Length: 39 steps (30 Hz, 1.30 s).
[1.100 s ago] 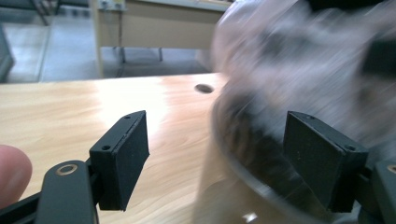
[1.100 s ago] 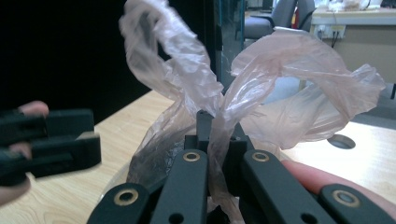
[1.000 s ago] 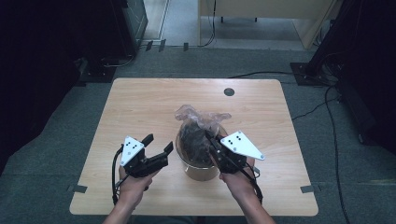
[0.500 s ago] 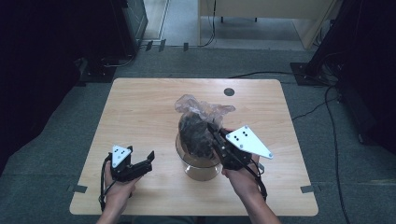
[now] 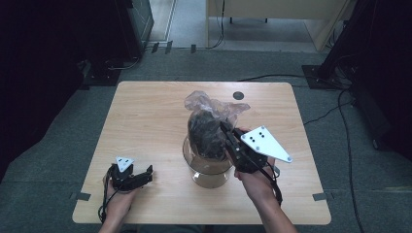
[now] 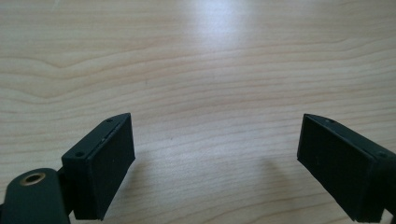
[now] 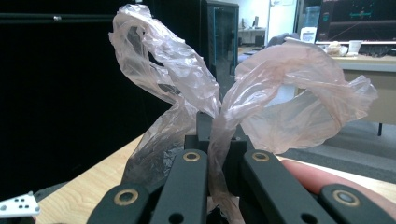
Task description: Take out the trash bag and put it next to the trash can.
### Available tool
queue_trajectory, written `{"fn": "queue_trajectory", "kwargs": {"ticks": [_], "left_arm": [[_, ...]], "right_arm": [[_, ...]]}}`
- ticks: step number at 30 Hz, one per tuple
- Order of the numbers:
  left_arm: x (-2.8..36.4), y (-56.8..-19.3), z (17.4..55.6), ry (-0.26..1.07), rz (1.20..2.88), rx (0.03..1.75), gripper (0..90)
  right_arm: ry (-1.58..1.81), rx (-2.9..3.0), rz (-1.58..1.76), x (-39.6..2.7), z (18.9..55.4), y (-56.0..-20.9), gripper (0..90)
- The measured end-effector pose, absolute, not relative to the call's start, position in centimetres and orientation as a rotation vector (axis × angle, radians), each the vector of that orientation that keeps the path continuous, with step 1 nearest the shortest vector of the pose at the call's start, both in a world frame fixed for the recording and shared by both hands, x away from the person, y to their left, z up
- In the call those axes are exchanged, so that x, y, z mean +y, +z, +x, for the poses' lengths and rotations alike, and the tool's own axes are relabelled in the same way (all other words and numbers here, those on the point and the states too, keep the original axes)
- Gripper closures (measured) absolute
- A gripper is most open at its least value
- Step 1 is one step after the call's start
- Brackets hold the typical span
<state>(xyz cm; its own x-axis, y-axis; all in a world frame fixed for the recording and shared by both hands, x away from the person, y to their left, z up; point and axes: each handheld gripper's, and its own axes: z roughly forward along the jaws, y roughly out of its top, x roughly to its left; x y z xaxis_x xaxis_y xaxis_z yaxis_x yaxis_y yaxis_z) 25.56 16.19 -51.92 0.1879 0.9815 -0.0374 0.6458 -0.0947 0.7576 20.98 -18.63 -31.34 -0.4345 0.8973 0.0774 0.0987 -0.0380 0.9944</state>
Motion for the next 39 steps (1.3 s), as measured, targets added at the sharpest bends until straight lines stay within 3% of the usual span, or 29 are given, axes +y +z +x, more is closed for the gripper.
{"fn": "queue_trajectory", "kwargs": {"ticks": [24, 39], "left_arm": [[15.7, -52.4, 25.7, 0.675, 1.873, 1.516, 11.3], [15.6, -52.4, 25.8, 0.672, 1.876, 1.508, 11.3]], "right_arm": [[1.483, 1.403, 1.104, -24.4, 21.0, -28.3, 90.0], [1.37, 1.416, 1.23, -26.0, 24.9, -32.9, 90.0]]}}
